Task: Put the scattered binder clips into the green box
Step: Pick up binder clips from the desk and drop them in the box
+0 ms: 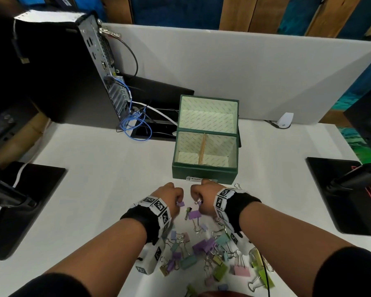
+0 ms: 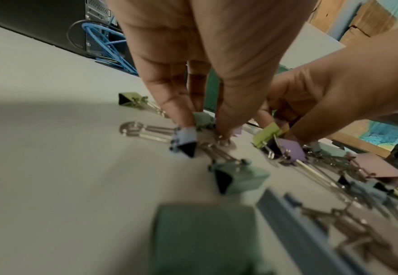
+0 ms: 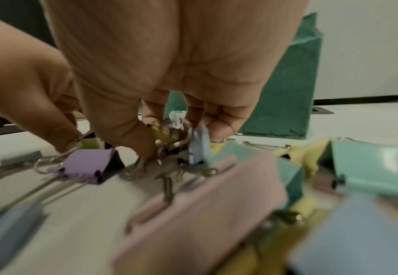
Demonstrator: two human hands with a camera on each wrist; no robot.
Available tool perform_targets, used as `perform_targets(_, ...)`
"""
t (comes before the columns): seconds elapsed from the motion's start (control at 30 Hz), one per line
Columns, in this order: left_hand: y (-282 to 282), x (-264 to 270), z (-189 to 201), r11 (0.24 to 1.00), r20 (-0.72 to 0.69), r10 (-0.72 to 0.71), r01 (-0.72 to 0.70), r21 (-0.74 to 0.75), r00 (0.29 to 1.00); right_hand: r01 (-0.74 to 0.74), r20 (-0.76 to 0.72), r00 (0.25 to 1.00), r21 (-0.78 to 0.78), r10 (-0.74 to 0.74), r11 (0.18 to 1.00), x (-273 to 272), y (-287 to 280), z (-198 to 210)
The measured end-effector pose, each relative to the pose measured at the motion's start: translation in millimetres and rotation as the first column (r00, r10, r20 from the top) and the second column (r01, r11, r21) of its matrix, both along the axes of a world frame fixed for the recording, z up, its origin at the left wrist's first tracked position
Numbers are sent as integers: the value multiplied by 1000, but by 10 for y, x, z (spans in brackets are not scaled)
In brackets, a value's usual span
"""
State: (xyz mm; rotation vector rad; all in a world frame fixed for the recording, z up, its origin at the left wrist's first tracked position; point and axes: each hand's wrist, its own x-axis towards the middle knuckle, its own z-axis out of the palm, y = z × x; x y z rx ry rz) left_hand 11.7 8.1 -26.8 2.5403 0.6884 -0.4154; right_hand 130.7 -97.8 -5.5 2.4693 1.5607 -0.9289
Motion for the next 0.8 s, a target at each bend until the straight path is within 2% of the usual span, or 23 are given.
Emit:
perform_targets(0.2, 12, 13, -16, 999, 7, -1, 2, -51, 1000, 46, -25, 999, -14, -47, 999, 84, -37, 36)
perform_targets(0.47, 5, -6, -29, 998, 37, -5, 7, -63, 999, -146, 81, 985, -71, 152, 987, -18, -39, 7)
perform_targets(0.63, 32, -26, -44, 998, 38, 18, -16, -54, 999, -214, 173, 962, 3, 210, 977, -59, -35, -27)
perform_targets(0.8, 54, -39, 17, 998, -47, -2, -1, -67, 999, -136, 58, 989, -57, 140, 989, -7, -8, 3)
